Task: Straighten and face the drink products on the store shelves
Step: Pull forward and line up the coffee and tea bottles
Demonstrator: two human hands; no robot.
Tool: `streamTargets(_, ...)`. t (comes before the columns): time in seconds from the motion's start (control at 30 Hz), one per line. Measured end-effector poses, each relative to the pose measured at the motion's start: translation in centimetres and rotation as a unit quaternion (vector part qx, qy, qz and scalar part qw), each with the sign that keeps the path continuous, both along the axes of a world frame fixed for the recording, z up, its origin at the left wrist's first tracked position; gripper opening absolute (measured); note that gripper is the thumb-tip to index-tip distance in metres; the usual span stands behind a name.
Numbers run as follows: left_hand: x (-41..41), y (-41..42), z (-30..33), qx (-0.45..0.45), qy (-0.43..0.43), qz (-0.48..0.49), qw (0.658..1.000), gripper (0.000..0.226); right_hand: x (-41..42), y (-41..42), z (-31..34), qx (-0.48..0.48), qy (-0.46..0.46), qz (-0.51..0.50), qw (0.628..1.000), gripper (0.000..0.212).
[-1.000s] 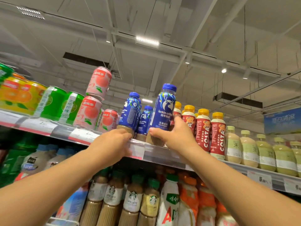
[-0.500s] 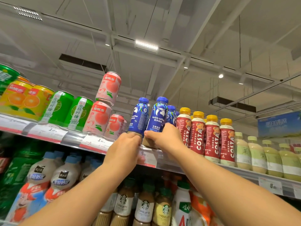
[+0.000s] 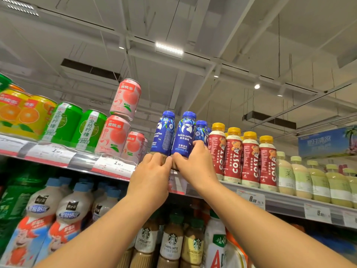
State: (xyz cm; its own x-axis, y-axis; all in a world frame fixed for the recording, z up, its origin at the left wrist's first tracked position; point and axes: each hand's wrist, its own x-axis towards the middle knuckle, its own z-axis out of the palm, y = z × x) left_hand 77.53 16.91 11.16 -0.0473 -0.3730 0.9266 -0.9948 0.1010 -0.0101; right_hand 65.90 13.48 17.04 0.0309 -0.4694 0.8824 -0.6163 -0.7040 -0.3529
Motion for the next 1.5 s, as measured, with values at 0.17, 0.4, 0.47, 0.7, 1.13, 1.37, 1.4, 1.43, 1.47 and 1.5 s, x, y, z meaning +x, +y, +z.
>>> streamTargets(0.17,-0.3,0.0,0.2,0.004,-0.001,0.034,0.999,0.051,0.2,-0.3,-0.4,-0.009,0.028,-0.024,0.999,0.046)
streamTargets(0.4,-0.3,0.0,0.1,0.01,-0.015,0.044,0.999,0.058,0.9,-0.6,-0.5,-0.028,0.039,-0.055,0.997,0.043)
streamTargets(0.47,-0.2,0.0,0.3,0.015,-0.019,0.048,0.999,0.055,1.0,-0.7,-0.6,-0.03,0.035,-0.059,0.997,0.045)
streamTargets(0.7,-0.3,0.0,0.6,0.031,-0.026,0.066,0.997,0.051,0.9,-1.3,-0.7,-0.015,0.03,-0.058,0.998,0.048)
streamTargets(1.13,-0.3,0.0,0.9,0.044,-0.021,0.059,0.997,0.053,-3.9,-0.9,11.0,0.07,0.061,-0.047,0.995,0.055)
streamTargets(1.37,-0.3,-0.2,0.8,0.039,-0.022,0.062,0.997,0.051,-3.2,-2.4,11.7,0.129,0.089,-0.007,0.988,0.041)
streamTargets(1.4,-0.3,-0.2,0.8,0.037,-0.022,0.064,0.997,0.049,-3.2,-2.6,11.8,0.131,0.095,-0.011,0.987,0.037)
streamTargets(1.43,-0.2,-0.2,0.8,0.036,-0.022,0.065,0.997,0.048,-3.3,-2.7,11.9,0.126,0.102,-0.019,0.987,0.035)
streamTargets(1.47,-0.2,-0.2,0.8,0.035,-0.023,0.066,0.997,0.047,-3.4,-2.8,12.0,0.112,0.116,-0.032,0.986,0.036)
streamTargets(1.5,-0.2,-0.2,0.8,0.034,-0.023,0.066,0.997,0.047,-3.4,-3.0,12.1,0.089,0.141,-0.056,0.984,0.039)
